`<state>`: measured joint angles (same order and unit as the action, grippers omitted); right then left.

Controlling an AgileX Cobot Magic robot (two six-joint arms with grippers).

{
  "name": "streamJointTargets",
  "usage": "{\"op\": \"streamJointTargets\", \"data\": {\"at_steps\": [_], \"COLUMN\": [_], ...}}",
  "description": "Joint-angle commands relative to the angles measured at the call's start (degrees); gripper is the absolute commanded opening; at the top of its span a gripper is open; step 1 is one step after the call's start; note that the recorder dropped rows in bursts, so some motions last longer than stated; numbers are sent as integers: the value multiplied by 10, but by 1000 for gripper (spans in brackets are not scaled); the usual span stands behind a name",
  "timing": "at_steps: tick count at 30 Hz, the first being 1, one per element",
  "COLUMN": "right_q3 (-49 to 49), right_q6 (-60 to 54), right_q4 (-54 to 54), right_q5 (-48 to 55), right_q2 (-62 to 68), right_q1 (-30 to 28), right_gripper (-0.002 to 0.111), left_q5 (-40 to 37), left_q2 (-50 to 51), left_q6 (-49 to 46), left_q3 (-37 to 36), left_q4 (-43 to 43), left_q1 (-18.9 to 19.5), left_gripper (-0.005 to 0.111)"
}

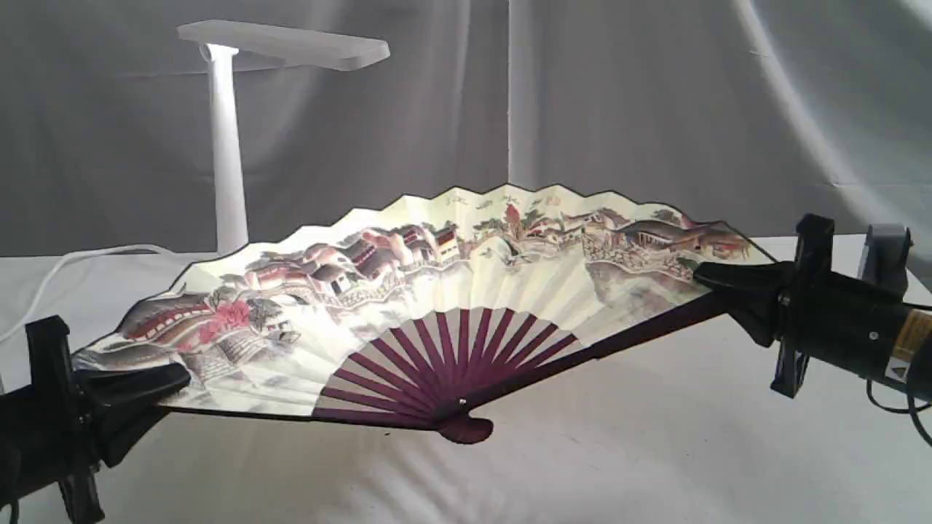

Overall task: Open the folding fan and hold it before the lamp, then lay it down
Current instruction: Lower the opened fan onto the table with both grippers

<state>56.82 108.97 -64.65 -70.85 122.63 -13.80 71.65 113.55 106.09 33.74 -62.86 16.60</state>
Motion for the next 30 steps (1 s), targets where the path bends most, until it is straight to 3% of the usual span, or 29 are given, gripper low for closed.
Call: {"op": "streamJointTargets", "data": {"at_steps": [1,8,14,26,30], "right_q3": [-26,-45,-70,-74,-74], "right_q6": [-59,-83,-104,-128,-128], "right_q4": [47,47,49,51,42], "right_q5": [47,65,149,128,138], "right_q2": [-4,-4,-4,-4,-4], "right_q1": [-16,-16,-16,-16,-16], "right_gripper": [0,0,0,0,13], "left_q5": [-17,-17,-17,-17,-17], "left_q2": [35,98,117,117,117], "left_q6": [-38,-77,-103,-106,-106], "left_q3": [-3,-3,-3,-3,-3], "left_q4": [30,41,39,37,24], "left_q1": [8,8,8,8,8], "left_gripper": [0,0,0,3,14]}}
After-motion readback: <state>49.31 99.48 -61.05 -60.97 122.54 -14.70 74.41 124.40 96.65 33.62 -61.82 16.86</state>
